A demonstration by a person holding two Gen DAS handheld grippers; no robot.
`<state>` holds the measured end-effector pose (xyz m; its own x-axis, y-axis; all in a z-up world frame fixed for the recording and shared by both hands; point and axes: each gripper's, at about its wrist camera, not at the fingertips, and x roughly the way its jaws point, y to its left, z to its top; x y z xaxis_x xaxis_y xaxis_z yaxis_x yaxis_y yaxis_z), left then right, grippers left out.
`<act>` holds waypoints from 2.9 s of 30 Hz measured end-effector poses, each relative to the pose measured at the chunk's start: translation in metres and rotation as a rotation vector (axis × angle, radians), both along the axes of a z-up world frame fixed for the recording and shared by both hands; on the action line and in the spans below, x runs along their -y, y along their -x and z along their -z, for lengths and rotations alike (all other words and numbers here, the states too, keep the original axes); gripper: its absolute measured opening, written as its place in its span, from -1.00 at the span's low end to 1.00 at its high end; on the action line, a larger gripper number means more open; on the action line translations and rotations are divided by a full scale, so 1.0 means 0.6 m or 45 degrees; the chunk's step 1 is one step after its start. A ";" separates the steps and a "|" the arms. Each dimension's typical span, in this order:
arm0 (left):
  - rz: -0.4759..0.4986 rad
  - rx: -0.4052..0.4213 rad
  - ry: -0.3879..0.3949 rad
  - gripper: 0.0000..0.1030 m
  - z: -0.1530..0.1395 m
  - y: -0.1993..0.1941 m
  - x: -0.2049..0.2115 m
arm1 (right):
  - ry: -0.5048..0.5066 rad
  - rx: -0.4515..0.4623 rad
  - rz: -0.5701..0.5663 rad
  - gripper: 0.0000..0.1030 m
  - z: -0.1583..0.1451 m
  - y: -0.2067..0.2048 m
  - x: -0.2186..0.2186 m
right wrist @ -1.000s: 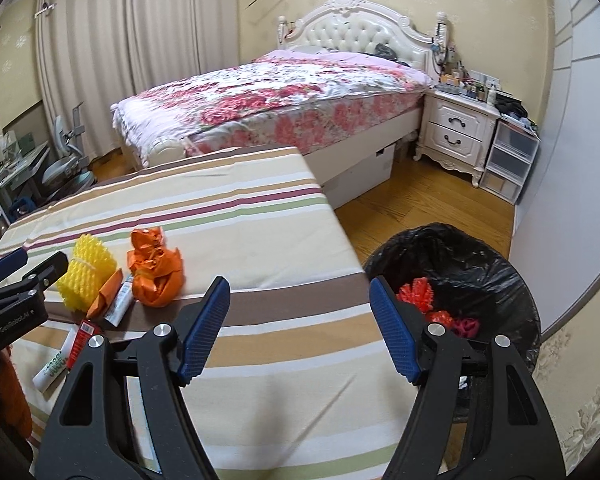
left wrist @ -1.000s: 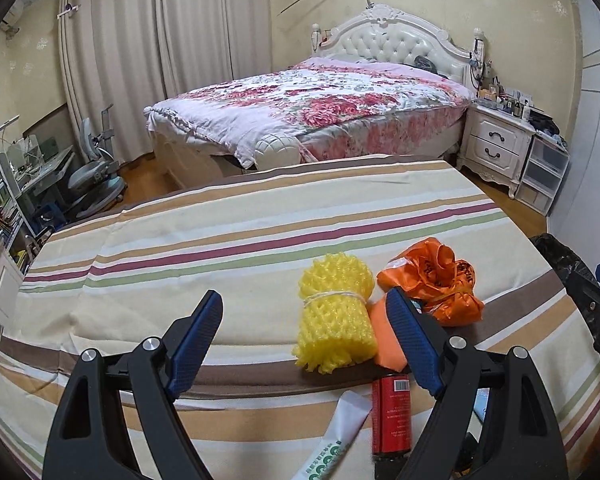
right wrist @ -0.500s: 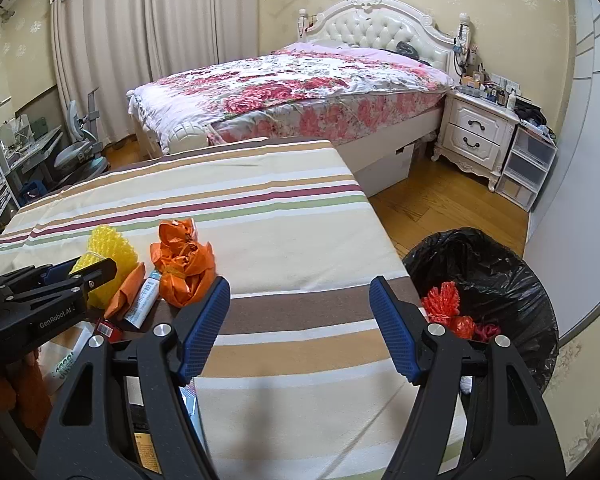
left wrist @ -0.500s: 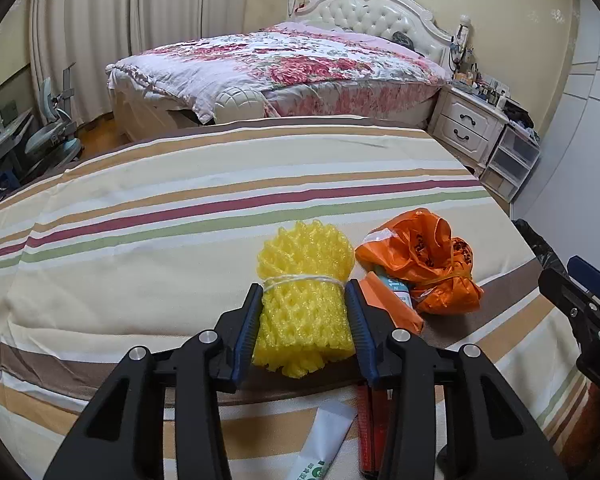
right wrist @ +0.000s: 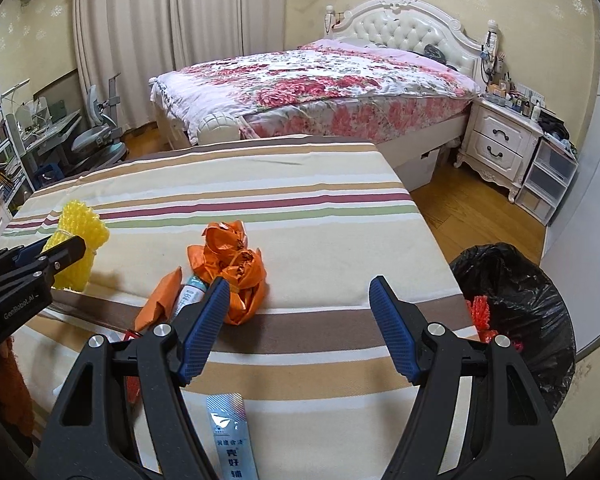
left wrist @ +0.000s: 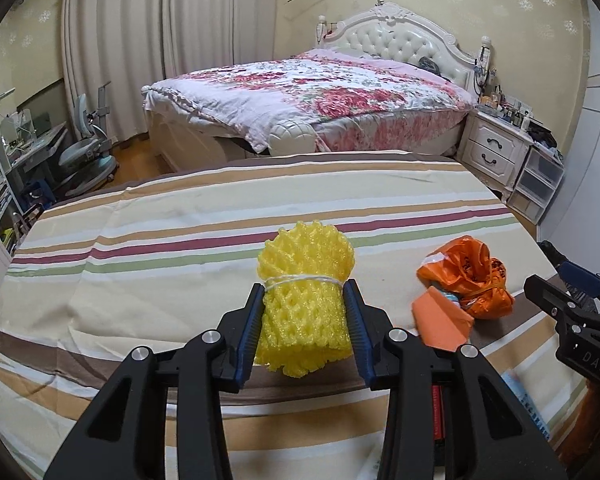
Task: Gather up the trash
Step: 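Grasp the yellow foam net with the left gripper while the right gripper grasps the orange plastic bag, then carry both items over the black trash bin and open both grippers to drop them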
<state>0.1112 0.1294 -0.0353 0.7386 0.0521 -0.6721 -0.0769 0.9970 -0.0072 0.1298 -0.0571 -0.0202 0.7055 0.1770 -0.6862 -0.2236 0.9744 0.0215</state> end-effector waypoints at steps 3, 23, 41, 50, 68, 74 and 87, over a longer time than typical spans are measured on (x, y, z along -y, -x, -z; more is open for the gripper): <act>-0.044 0.004 -0.024 -0.22 0.000 0.009 -0.024 | -0.005 -0.028 -0.031 0.37 0.006 -0.015 -0.019; -0.166 -0.035 -0.017 -0.22 0.022 0.023 -0.092 | 0.001 -0.142 -0.109 -0.32 0.044 -0.033 -0.064; -0.126 0.010 0.013 -0.22 0.013 0.052 -0.055 | -0.069 -0.016 0.036 -0.33 -0.010 0.016 0.027; -0.014 0.094 0.062 -0.22 -0.022 0.075 0.022 | -0.076 0.057 0.151 -0.33 -0.034 0.067 0.104; 0.413 0.174 0.059 -0.22 -0.054 0.043 0.287 | -0.016 0.153 0.491 -0.33 -0.042 0.119 0.305; 0.492 0.182 0.050 -0.22 -0.049 0.010 0.354 | -0.004 0.166 0.560 -0.33 -0.034 0.107 0.348; 0.584 0.117 0.000 -0.22 -0.012 -0.060 0.452 | -0.008 0.135 0.647 -0.33 0.000 0.060 0.408</act>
<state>0.1471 -0.1416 -0.0280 0.7417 -0.2939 -0.6029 0.3731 0.9278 0.0069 0.0938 -0.3018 -0.0199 0.7691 -0.2022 -0.6063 0.2768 0.9604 0.0309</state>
